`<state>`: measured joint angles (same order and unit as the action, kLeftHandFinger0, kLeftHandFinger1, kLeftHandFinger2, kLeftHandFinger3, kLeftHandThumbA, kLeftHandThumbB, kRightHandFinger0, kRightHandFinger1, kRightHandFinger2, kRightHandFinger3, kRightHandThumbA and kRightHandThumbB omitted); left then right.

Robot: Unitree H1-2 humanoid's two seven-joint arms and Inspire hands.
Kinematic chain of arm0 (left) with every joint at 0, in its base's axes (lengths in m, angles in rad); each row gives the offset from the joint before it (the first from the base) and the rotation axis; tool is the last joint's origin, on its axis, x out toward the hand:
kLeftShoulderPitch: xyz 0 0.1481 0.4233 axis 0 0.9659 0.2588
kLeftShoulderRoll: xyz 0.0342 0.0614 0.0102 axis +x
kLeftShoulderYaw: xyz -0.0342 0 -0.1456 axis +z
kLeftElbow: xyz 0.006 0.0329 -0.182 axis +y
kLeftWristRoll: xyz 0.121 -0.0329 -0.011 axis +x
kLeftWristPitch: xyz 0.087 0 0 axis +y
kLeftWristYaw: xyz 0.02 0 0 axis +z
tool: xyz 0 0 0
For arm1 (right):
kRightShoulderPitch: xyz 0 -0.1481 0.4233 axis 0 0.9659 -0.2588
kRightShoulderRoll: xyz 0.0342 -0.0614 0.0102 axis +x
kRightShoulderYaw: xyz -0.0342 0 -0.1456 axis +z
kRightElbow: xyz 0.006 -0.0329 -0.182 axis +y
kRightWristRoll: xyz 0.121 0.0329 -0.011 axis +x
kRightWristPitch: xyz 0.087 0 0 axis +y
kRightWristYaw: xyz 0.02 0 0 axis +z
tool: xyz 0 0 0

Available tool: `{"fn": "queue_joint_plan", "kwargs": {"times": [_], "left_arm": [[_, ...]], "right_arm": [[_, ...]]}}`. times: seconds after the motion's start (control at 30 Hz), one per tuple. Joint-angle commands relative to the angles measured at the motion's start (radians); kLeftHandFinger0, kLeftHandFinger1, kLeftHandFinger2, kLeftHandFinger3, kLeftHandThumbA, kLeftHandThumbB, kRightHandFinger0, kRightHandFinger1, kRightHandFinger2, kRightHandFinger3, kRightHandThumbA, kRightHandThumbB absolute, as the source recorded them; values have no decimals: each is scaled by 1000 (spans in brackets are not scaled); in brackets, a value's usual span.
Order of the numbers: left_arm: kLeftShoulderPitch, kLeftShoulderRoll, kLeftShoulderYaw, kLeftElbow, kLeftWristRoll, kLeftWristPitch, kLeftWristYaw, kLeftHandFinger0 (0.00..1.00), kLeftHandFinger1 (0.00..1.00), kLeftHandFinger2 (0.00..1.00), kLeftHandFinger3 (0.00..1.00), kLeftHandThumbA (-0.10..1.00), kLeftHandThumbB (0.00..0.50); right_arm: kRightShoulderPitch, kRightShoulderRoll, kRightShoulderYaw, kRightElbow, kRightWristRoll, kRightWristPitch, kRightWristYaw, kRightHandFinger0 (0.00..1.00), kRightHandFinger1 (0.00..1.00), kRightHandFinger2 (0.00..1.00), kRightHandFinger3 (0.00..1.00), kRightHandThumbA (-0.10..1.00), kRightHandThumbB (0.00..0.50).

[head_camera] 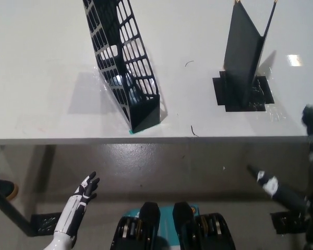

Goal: A notebook is kept standing on the table on the right hand side and a black shelf is kept on the left hand side and the robot uses its right hand to grab the notebook and places it in the shelf

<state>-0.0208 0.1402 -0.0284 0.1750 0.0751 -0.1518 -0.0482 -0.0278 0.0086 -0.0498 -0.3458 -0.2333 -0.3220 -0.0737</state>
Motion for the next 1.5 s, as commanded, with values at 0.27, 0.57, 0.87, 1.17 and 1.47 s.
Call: {"fn": "queue_joint_plan", "kwargs": {"times": [0.27,0.57,0.87,1.17,1.47], "left_arm": [[7,10,-8,-2,26,-44,5,1000,1000,1000,1000,1000,184],[12,10,-4,12,20,-60,6,1000,1000,1000,1000,1000,152],[14,12,-7,16,21,-66,2,1000,1000,1000,1000,1000,147],[18,10,-9,13,24,-63,3,1000,1000,1000,1000,1000,141],[14,10,-8,19,23,-67,3,1000,1000,1000,1000,1000,166]], "right_arm": [[-318,-34,-100,178,-45,166,-68,1000,1000,1000,1000,1000,349],[-545,-53,-123,548,-22,163,-144,1000,1000,1000,1000,1000,398],[-742,-75,-122,835,-22,218,-219,1000,1000,1000,1000,1000,475],[-943,-73,-163,1159,89,167,-232,1000,1000,1000,1000,1000,495],[-1141,-56,-320,1495,262,99,-326,480,475,655,871,544,313]]}}
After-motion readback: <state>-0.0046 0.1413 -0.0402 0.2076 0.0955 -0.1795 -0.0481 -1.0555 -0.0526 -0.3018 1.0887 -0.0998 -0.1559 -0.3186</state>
